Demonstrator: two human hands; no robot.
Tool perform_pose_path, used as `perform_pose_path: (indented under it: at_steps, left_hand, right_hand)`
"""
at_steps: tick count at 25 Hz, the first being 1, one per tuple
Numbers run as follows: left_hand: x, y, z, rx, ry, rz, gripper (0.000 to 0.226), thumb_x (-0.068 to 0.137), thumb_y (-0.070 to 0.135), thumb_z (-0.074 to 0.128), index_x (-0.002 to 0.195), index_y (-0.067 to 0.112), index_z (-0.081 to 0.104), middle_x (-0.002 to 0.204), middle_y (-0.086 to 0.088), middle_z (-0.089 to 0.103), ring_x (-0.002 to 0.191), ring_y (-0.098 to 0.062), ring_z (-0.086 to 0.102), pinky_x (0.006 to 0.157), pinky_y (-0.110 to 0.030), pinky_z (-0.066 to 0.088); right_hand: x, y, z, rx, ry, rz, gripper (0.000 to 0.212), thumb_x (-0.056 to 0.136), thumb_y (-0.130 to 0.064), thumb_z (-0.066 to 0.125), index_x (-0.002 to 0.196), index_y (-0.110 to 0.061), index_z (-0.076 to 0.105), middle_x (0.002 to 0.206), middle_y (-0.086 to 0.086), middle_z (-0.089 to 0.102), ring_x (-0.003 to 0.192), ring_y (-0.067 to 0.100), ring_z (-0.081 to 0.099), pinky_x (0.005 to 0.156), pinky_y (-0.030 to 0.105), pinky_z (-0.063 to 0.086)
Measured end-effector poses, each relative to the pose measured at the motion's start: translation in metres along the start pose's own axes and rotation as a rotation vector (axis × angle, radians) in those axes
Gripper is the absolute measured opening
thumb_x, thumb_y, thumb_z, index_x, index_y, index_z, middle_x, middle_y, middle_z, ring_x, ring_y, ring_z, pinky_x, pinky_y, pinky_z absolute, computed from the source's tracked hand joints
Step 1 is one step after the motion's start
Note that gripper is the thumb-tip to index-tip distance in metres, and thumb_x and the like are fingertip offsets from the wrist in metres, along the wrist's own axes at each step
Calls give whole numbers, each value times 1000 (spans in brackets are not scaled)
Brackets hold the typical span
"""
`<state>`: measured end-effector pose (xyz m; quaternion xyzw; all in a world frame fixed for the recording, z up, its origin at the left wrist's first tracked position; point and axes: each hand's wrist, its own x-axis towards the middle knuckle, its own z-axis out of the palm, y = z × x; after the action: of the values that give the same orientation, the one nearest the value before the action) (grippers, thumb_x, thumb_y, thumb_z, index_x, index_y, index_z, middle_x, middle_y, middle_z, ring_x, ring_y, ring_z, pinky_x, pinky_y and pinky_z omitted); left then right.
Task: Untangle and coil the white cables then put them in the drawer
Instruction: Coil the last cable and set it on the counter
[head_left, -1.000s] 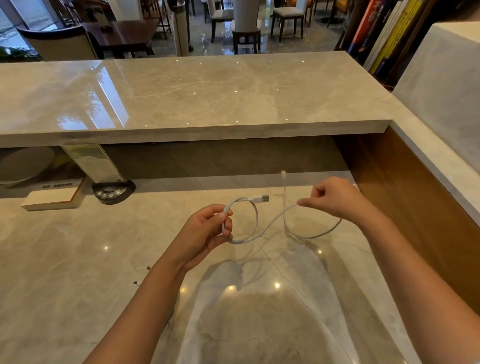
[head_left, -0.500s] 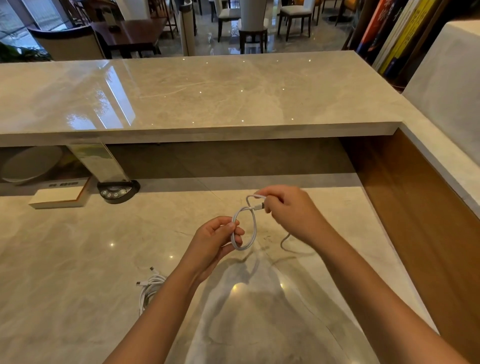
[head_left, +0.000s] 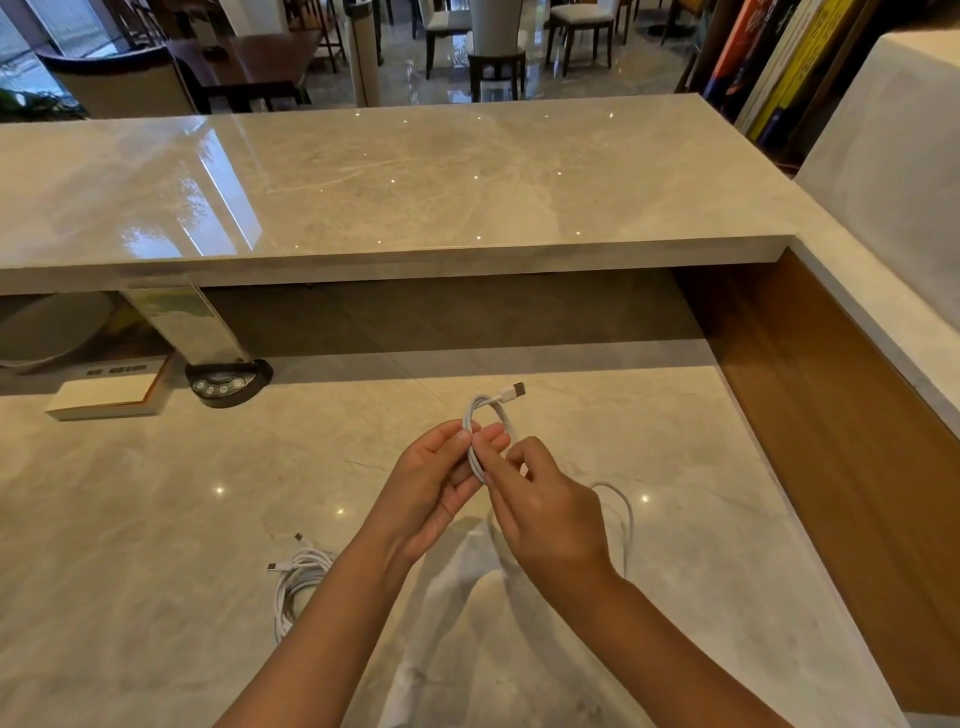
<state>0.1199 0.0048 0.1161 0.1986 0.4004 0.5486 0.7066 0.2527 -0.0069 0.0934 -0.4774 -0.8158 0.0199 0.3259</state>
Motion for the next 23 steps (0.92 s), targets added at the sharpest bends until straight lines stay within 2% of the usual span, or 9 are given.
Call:
perform_pose_path:
  at_steps: [2, 5, 7, 9, 11, 15, 17, 19, 23]
  left_hand:
    - [-1, -1, -1, -9, 22, 2, 19, 93, 4, 41, 96, 2, 60, 88, -10, 75, 84, -16, 72, 66, -23, 58]
    - [3, 1, -8, -63, 69, 34, 21, 95, 4, 40, 90, 3, 61, 73, -6, 73, 70, -11, 71, 63, -22, 57]
    - [7, 3, -14, -99, 66, 47, 21, 95, 4, 39, 87, 4, 58, 63, -2, 66, 58, -8, 65, 61, -22, 57]
    - [8, 6, -18, -130, 20, 50, 20, 96, 4, 37, 87, 5, 55, 59, 2, 58, 51, -5, 56, 59, -20, 56]
    - [7, 11, -20, -163, -18, 58, 22, 96, 4, 35, 85, 8, 53, 57, 4, 53, 48, -3, 52, 61, -20, 56]
    - [6, 23, -24, -73, -63, 62, 22, 94, 4, 38, 83, 9, 56, 57, 4, 52, 47, -3, 51, 62, -22, 57]
    - [3, 24, -25, 31, -122, 47, 17, 92, 6, 42, 84, 9, 58, 59, 3, 53, 49, -4, 50, 58, -21, 55]
    - [-1, 22, -26, 151, -190, 21, 14, 90, 6, 45, 85, 8, 58, 60, 2, 53, 49, -5, 49, 57, -22, 54]
    - [-7, 20, -23, 364, -253, -59, 20, 93, 1, 40, 87, 5, 58, 60, 0, 55, 49, -8, 49, 58, -24, 54]
  right_hand:
    - [-4, 3, 0, -27, -74, -22, 40, 87, -22, 43, 126, -24, 53, 82, 2, 52, 43, 11, 42, 37, 18, 30]
    - [-11, 8, -4, 255, -205, 9, 43, 89, -19, 43, 131, -29, 47, 94, -4, 49, 58, 7, 46, 48, 14, 38]
    - [-11, 16, -12, 538, -313, 159, 35, 91, -17, 48, 125, -26, 51, 92, -11, 50, 71, 5, 51, 62, 14, 45]
    - [-5, 34, -23, 530, -464, 238, 19, 91, -19, 54, 108, -25, 60, 80, -14, 56, 68, 2, 53, 69, 25, 50]
    - [4, 56, -36, 455, -645, 246, 12, 91, -24, 55, 89, -23, 67, 71, -7, 62, 60, 3, 54, 67, 33, 51]
    - [19, 94, -59, 724, -913, 495, 17, 91, -15, 55, 88, -10, 71, 61, 1, 59, 56, 11, 53, 59, 23, 47]
    - [29, 106, -64, 639, -935, 543, 14, 87, -18, 62, 80, -8, 70, 64, 6, 59, 59, 15, 53, 62, 27, 47]
    - [41, 112, -68, 554, -888, 558, 16, 84, -20, 66, 72, -9, 69, 64, 5, 59, 60, 16, 52, 63, 28, 47]
    - [69, 105, -75, 449, -878, 530, 11, 85, -17, 64, 78, -12, 70, 67, 3, 63, 60, 12, 55, 62, 25, 47]
